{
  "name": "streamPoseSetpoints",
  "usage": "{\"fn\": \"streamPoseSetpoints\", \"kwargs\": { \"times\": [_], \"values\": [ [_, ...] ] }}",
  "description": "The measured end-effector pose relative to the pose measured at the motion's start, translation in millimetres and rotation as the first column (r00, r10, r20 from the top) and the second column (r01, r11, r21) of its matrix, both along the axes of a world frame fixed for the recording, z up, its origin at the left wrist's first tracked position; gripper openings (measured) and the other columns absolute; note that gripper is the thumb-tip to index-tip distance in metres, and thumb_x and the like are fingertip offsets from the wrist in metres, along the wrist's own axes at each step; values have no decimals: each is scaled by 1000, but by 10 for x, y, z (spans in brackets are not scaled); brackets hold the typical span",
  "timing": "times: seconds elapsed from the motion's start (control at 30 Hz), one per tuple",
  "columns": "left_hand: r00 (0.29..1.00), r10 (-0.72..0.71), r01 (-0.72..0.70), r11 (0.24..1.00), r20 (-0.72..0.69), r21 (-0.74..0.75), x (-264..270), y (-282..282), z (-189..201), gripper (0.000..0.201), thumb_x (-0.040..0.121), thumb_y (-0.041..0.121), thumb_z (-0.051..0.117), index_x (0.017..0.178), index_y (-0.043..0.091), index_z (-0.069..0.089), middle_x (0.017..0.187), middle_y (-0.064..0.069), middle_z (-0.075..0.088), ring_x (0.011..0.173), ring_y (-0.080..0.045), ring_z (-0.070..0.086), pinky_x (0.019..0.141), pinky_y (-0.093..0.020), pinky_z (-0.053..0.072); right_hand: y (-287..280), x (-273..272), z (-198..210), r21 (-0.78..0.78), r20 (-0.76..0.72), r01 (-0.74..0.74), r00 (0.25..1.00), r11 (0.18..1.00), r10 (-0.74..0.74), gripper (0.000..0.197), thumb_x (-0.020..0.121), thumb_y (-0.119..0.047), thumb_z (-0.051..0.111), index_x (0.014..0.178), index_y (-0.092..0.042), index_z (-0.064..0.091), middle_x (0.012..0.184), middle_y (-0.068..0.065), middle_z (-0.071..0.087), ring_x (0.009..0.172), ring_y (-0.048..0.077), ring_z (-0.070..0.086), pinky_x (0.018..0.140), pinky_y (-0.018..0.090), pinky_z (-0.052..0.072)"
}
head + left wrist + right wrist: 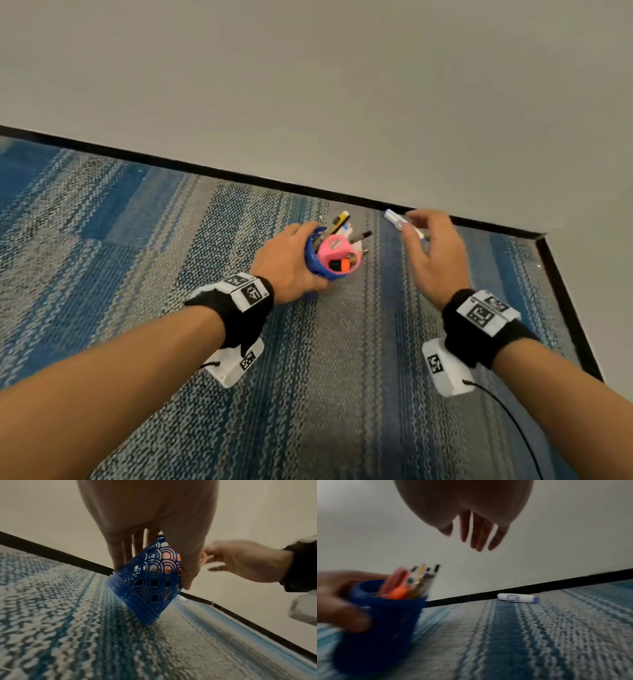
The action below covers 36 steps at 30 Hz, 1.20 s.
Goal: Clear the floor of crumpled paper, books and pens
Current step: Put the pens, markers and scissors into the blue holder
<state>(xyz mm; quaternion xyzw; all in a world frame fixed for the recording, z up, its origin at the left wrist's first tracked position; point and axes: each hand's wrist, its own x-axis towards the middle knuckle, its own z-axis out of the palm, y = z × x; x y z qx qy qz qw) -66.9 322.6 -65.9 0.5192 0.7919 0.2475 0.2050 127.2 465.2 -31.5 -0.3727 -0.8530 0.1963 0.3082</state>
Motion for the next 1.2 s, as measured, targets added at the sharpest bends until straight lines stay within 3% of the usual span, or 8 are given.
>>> {"fn": "streamPoseSetpoints", "kwargs": {
  "times": [0.17,0.3,0.4,0.57,0.67,0.83,1.03,1.2],
  "values": [
    [998,54,-54,998,-31,-25,-109,163,-68,96,55,64,75,136,27,40,129,5,51,115,-18,54,94,-36,47,719,-43,-618,-200,493,242,862,949,-116,67,81,-25,72,137,-4,42,135,21,46,124,36,44,103,38,36],
    [993,-6,-7,994,-117,-106,-98,386,-45,93,55,69,70,132,26,40,125,5,52,111,-19,56,89,-41,50,951,-162,-926,-224,595,227,802,948,-52,94,72,-22,78,149,-9,25,156,14,22,143,32,24,115,45,27],
    [989,-28,5,988,-146,-157,-143,465,-13,92,59,70,70,132,25,40,124,6,53,107,-19,57,84,-37,49,1014,-229,-1016,-248,580,257,812,934,-69,87,79,-24,70,150,-7,22,154,17,25,141,34,24,116,43,23],
    [980,-15,-23,982,-198,-186,-87,503,-9,90,57,72,69,129,25,41,123,6,53,106,-21,58,83,-39,50,845,-174,-936,-116,583,281,796,953,-164,38,84,-28,67,116,-11,58,121,20,55,115,39,48,96,45,40],
    [984,-5,-26,984,-175,-175,-102,492,-8,93,57,72,69,132,26,40,126,6,52,108,-20,58,83,-39,50,697,-221,-677,-333,181,336,940,881,-290,29,80,-20,71,103,-9,57,98,11,65,93,31,62,85,40,47],
    [997,17,-32,974,-70,-226,-175,536,212,81,52,64,78,117,23,52,111,1,60,97,-22,59,81,-36,50,427,-490,157,-471,-355,87,893,878,-278,57,81,-20,72,126,-17,38,88,1,63,72,9,63,75,23,53],
    [993,117,-119,976,-18,-183,4,316,1146,72,50,59,78,108,25,51,102,3,56,88,-22,58,73,-35,50,-205,-707,1030,-507,-201,-27,976,862,-88,41,82,-26,69,113,-22,43,94,3,55,77,8,55,71,20,47],
    [979,195,-186,975,64,-121,293,-18,2276,65,58,50,75,109,20,47,102,3,56,85,-20,58,71,-37,51,-741,-611,1976,-383,78,-19,996,923,53,40,85,-38,58,123,-27,50,105,-9,46,111,20,39,95,44,42]
  ]
}}
